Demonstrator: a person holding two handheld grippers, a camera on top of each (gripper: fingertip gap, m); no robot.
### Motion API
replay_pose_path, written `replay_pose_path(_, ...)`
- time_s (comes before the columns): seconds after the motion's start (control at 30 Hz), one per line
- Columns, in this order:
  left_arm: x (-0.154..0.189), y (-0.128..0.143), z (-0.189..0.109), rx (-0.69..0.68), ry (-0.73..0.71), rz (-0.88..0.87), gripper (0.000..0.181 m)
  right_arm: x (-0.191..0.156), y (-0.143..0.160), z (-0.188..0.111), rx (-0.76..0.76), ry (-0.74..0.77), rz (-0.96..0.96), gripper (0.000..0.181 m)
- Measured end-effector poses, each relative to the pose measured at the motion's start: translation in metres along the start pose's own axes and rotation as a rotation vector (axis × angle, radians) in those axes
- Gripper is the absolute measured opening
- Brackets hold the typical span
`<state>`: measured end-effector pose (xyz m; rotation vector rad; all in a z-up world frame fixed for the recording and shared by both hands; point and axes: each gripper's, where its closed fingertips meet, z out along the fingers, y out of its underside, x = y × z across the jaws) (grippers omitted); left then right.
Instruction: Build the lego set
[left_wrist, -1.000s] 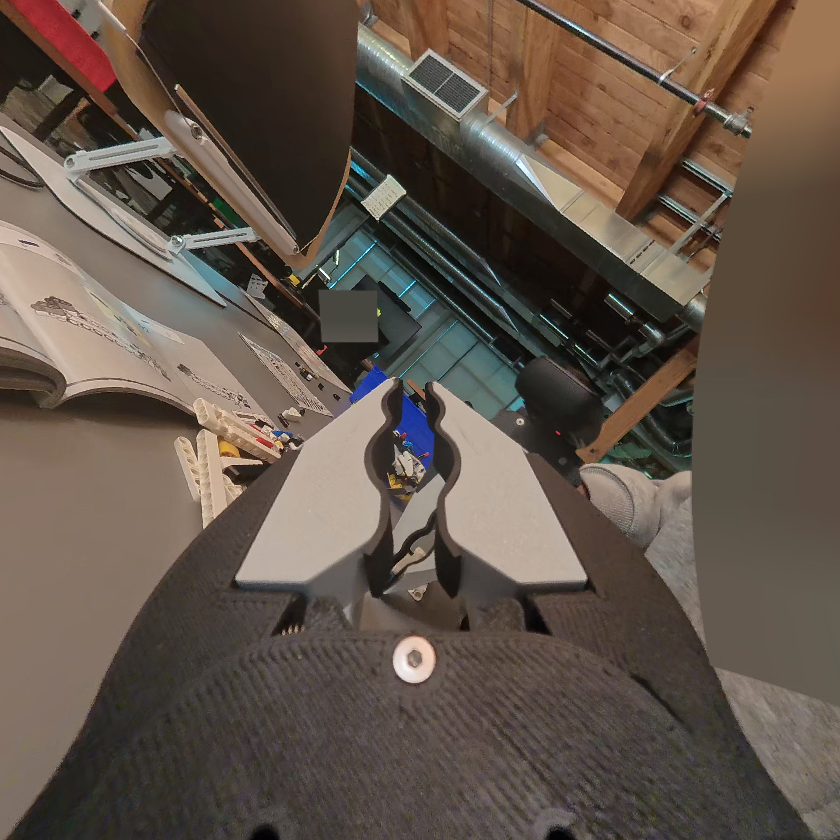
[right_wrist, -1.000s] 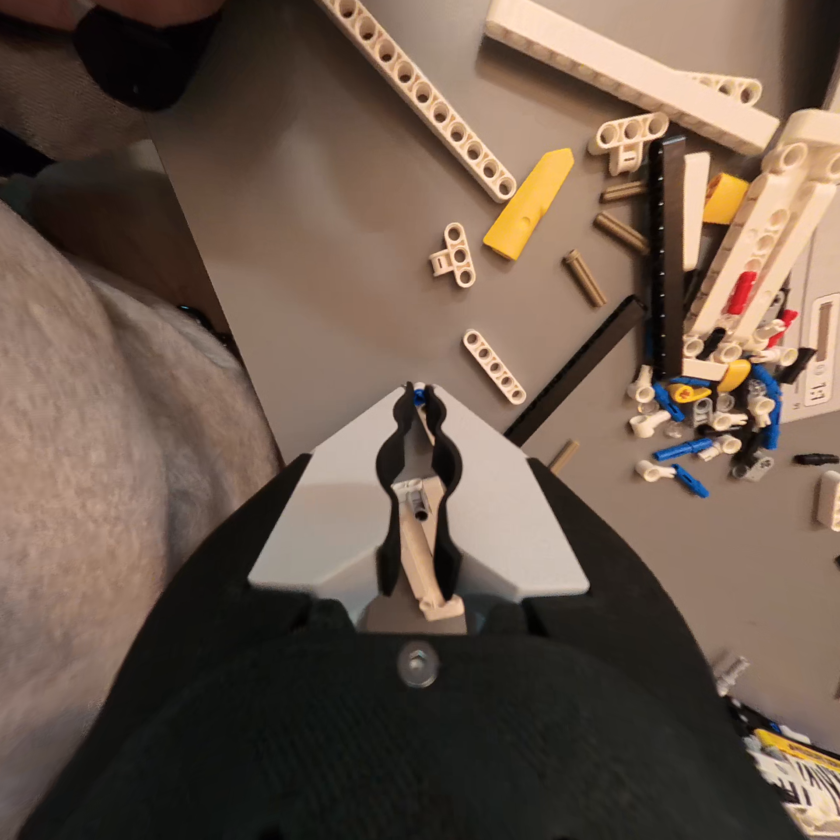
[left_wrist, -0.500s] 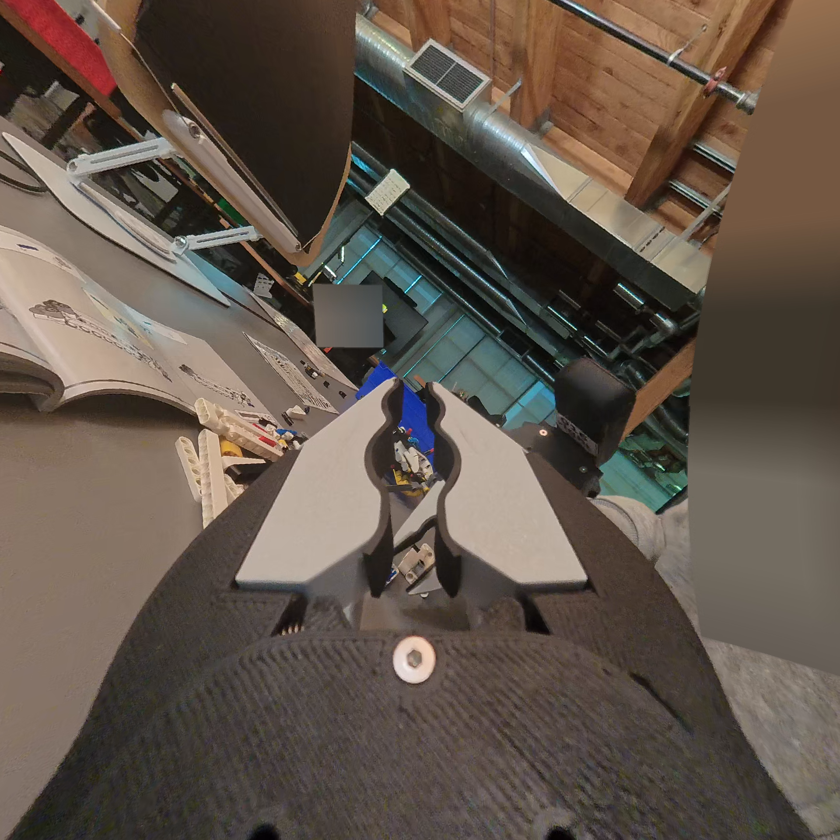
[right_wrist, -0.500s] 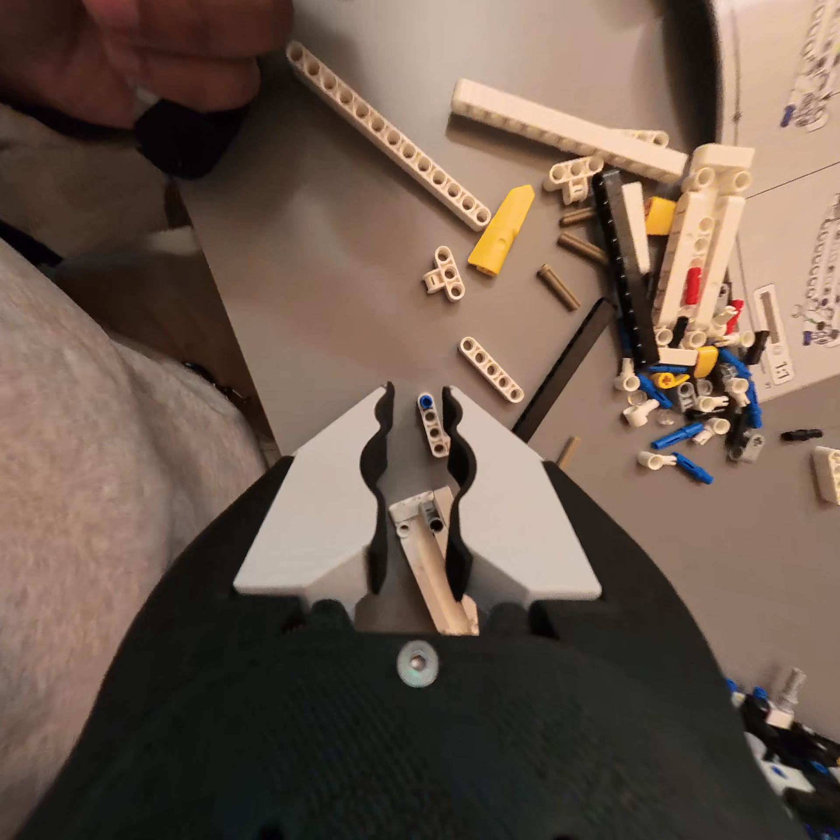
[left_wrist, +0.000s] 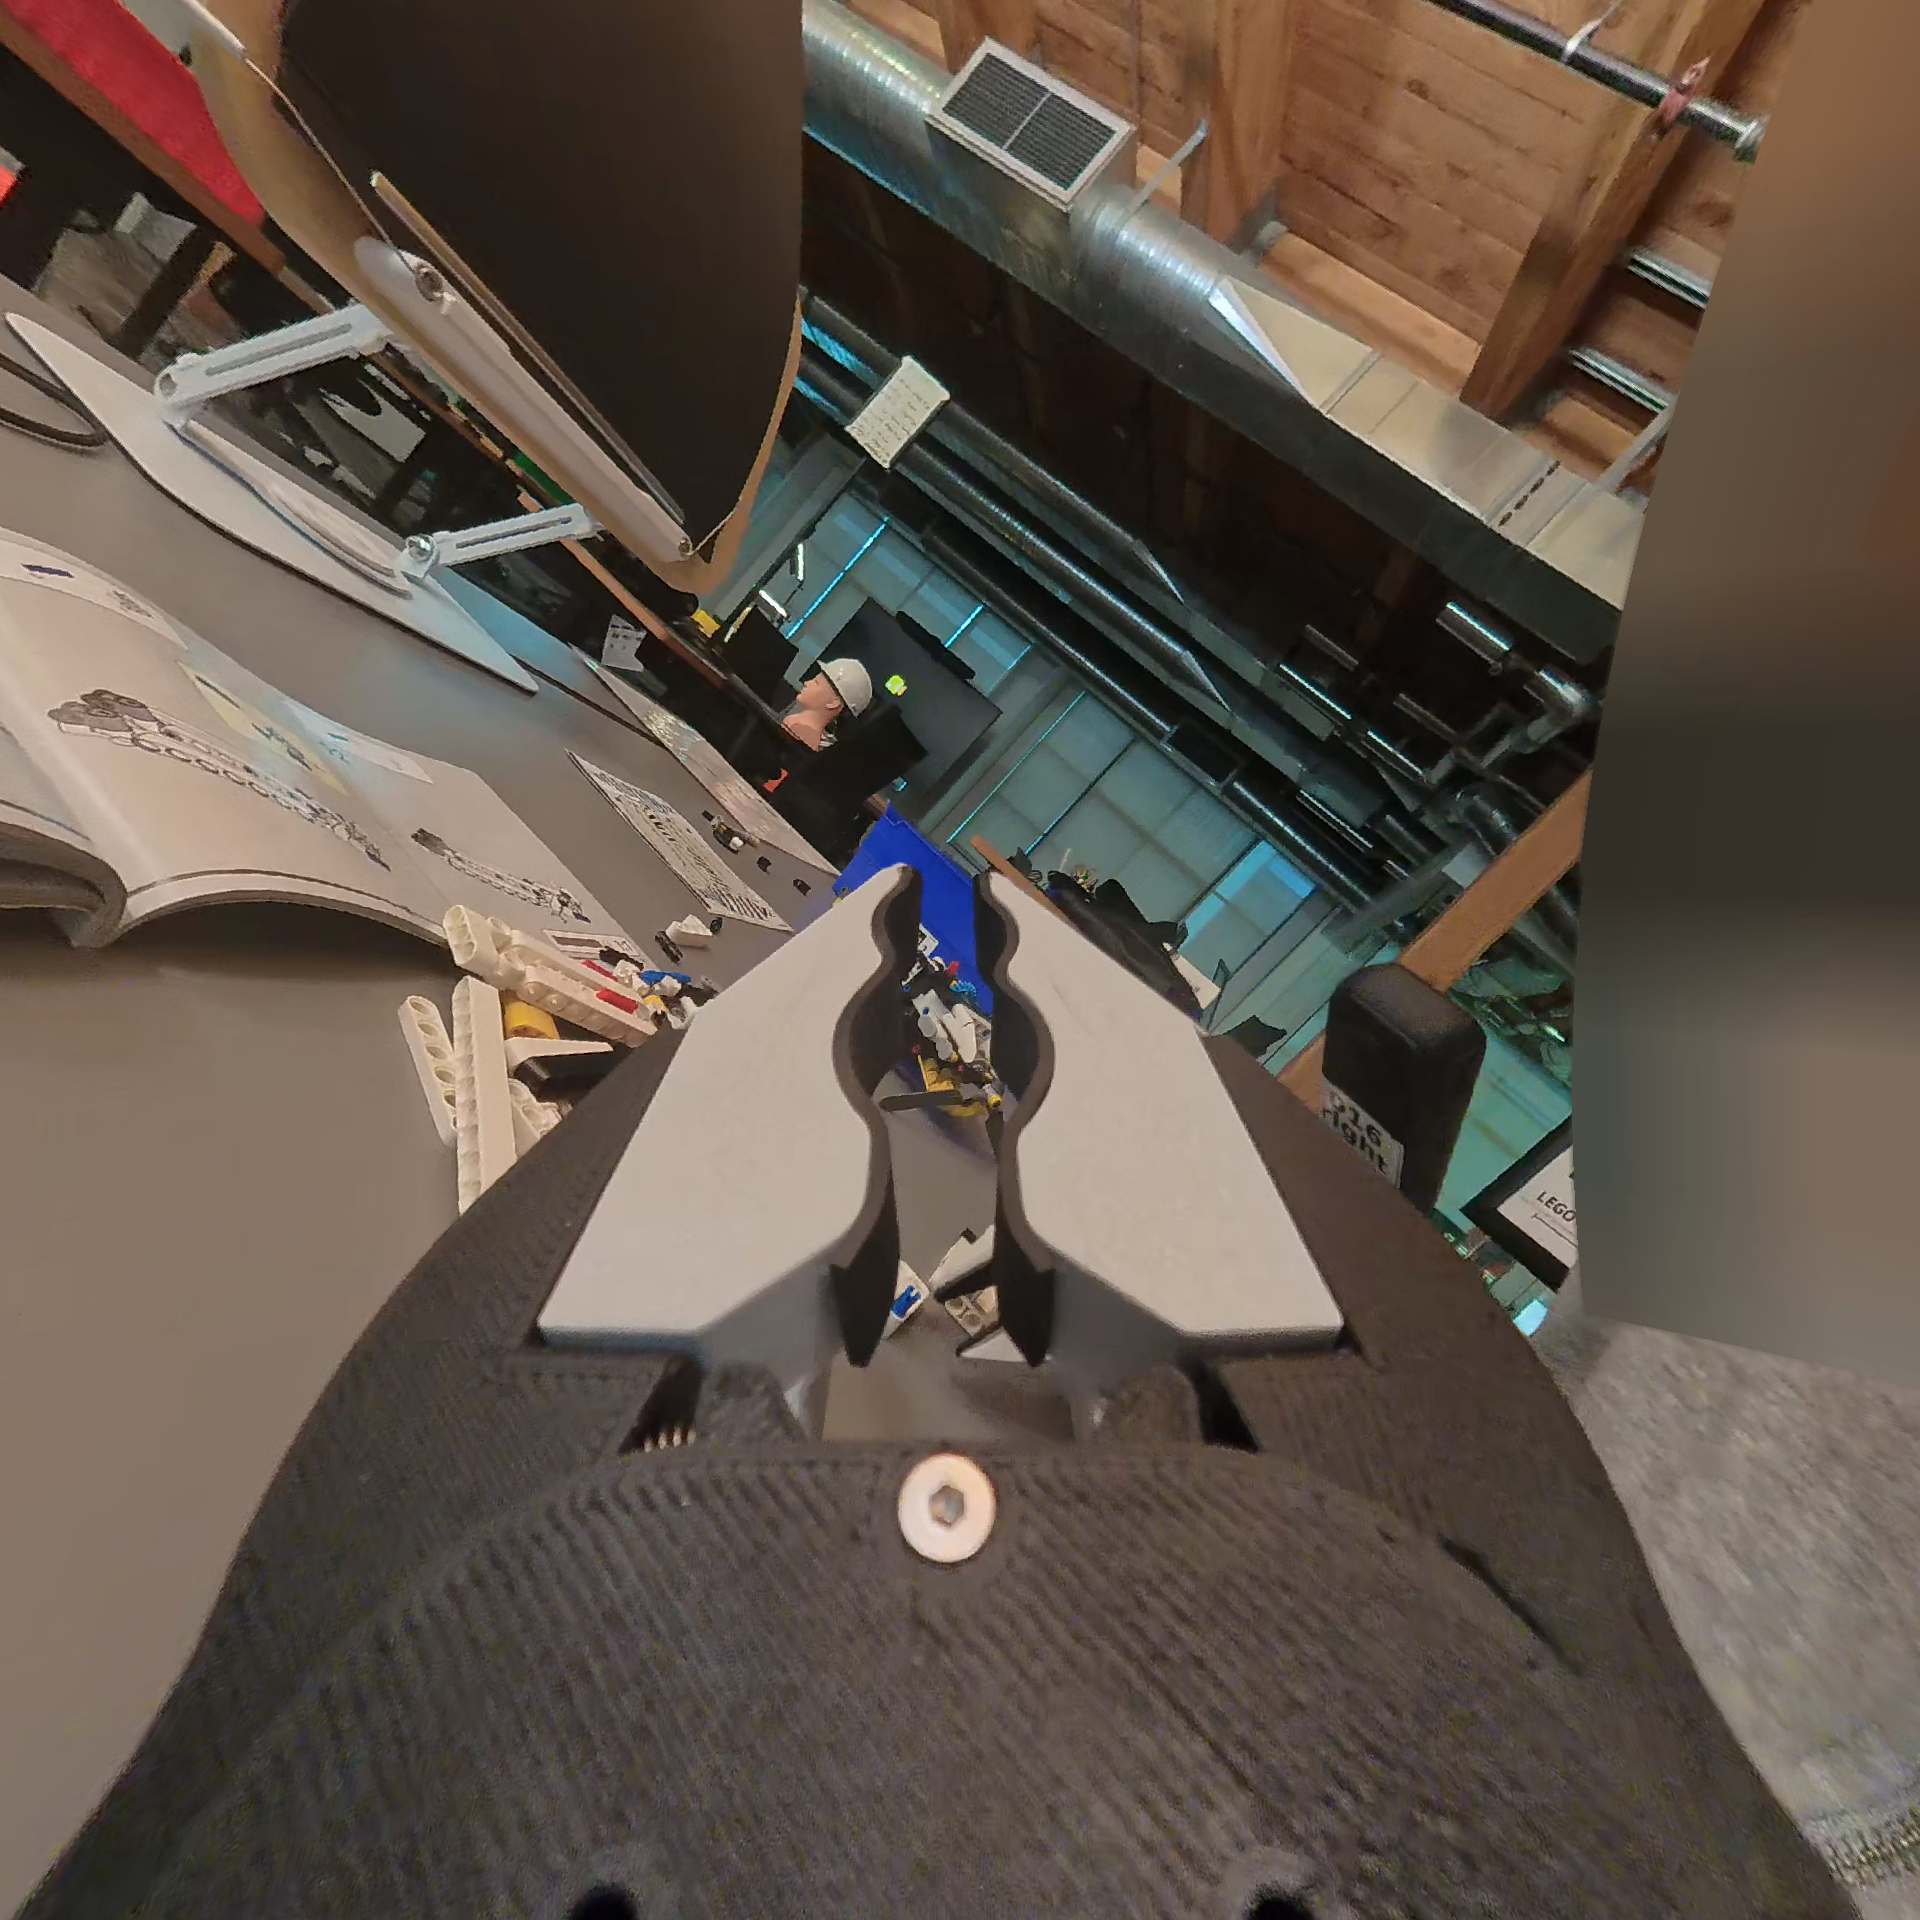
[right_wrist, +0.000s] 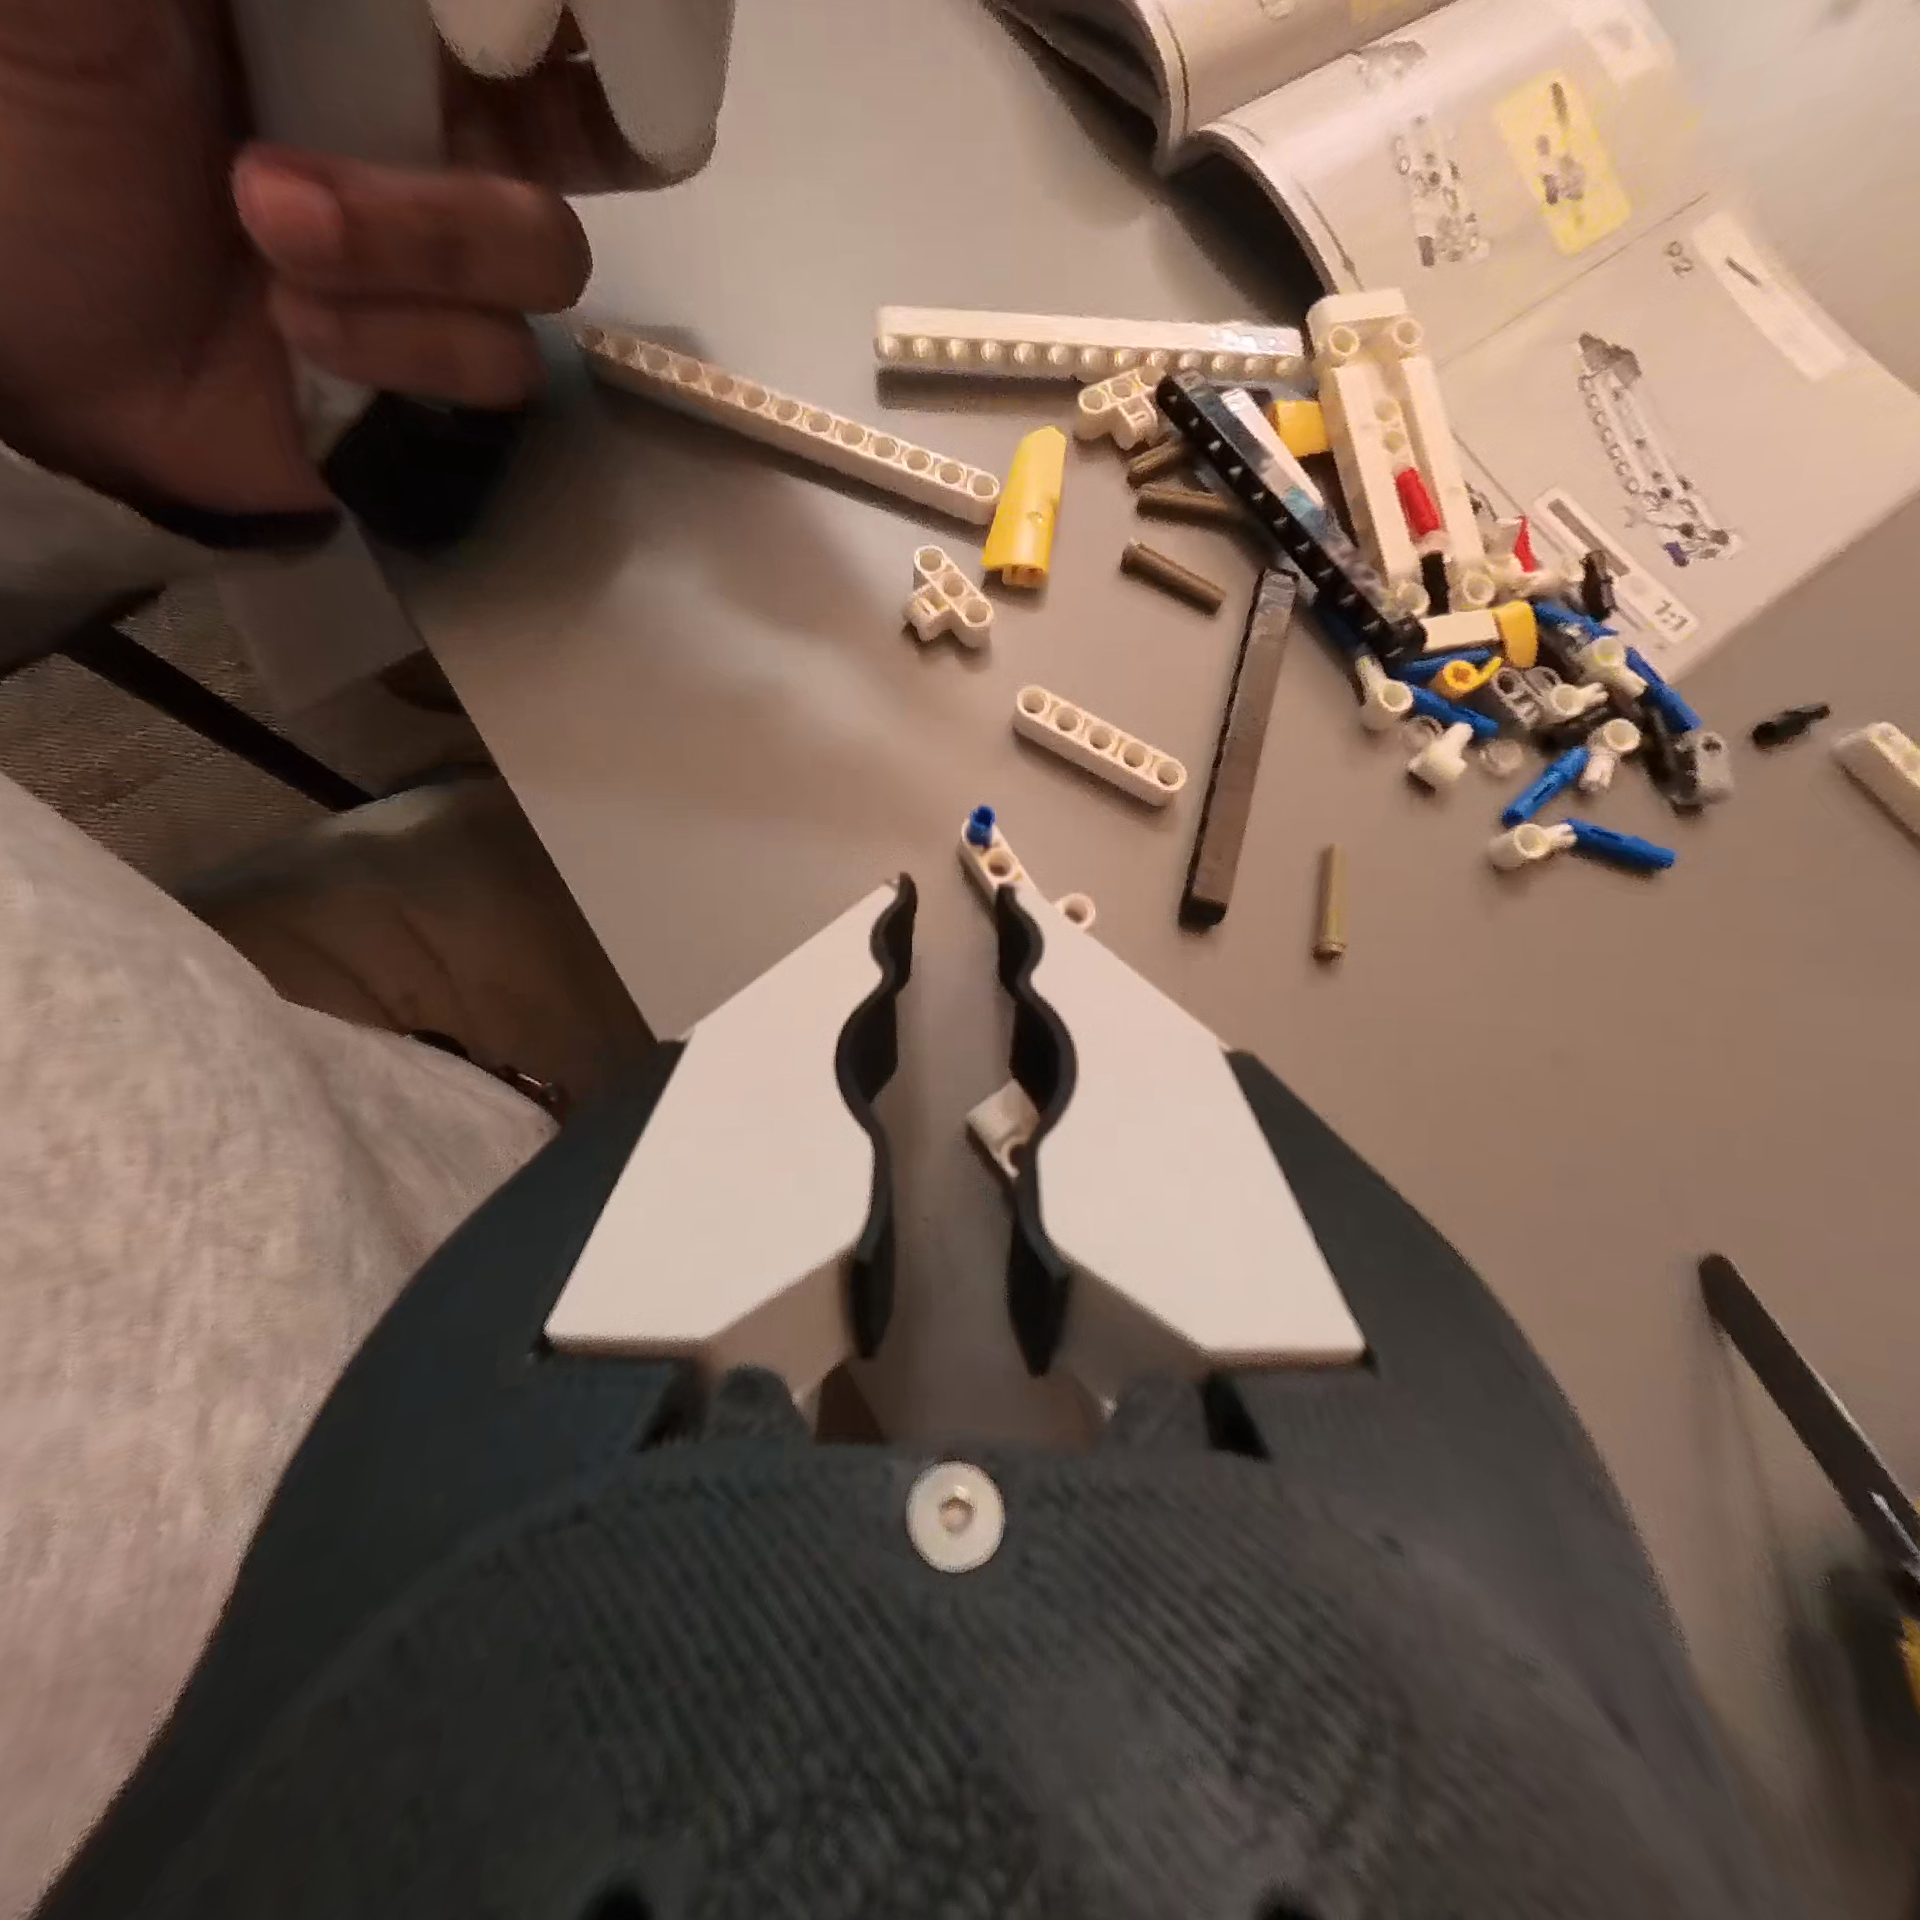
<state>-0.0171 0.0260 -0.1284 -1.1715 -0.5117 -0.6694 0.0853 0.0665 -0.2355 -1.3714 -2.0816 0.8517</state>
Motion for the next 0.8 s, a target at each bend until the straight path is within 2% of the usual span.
replay_pose_path(0.3, 0.001, 0.003, 0.002, -0.013, -0.009, 0.023, 0.008, -0.013, -0.011, 0.007, 0.172, -0.016, 0.004, 0.022)
replay_pose_path(0.57, 0.001, 0.003, 0.001, -0.014, 0.002, 0.006, 0.009, -0.011, -0.016, 0.01, 0.219, 0.045, -0.047, 0.009)
replay_pose_path(0.8, 0.0, 0.002, 0.001, -0.015, 0.007, -0.008, 0.009, -0.007, -0.027, 0.001, 0.331, -0.031, 0.08, 0.003)
